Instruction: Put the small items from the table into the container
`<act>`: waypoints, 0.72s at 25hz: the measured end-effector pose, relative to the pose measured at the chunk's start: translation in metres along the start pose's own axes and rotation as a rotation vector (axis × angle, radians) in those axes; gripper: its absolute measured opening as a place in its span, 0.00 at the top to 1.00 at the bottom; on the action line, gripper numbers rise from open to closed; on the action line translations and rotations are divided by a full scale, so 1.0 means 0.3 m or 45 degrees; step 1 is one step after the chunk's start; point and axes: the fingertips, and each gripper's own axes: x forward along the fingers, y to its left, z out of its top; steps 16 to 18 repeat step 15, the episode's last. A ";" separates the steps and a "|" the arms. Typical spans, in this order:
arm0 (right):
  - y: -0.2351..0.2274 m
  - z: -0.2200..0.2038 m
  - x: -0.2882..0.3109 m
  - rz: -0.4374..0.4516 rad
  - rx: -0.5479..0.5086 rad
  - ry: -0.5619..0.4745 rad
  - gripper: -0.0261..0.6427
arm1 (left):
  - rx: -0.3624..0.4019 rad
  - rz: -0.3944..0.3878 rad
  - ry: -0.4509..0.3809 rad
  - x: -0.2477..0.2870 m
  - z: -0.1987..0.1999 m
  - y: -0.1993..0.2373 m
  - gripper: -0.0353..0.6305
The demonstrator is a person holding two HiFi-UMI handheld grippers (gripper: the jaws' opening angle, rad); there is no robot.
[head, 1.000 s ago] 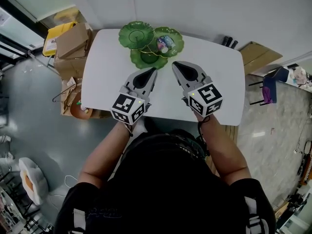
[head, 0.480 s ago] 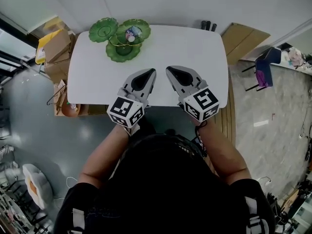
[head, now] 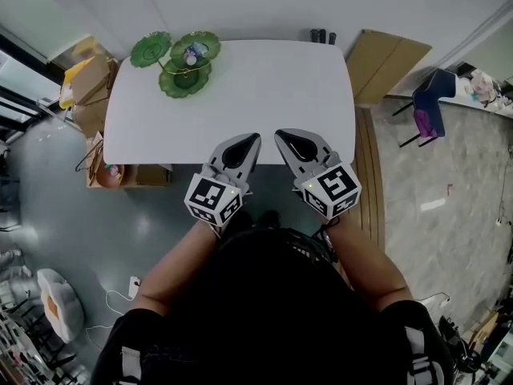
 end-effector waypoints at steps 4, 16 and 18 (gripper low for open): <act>-0.004 0.012 -0.046 -0.007 -0.007 -0.009 0.94 | 0.007 -0.010 -0.004 0.002 0.014 -0.046 0.94; -0.014 0.029 -0.088 0.010 -0.006 -0.025 0.94 | 0.032 -0.002 -0.039 0.034 0.056 -0.070 0.94; -0.014 0.029 -0.088 0.010 -0.006 -0.025 0.94 | 0.032 -0.002 -0.039 0.034 0.056 -0.070 0.94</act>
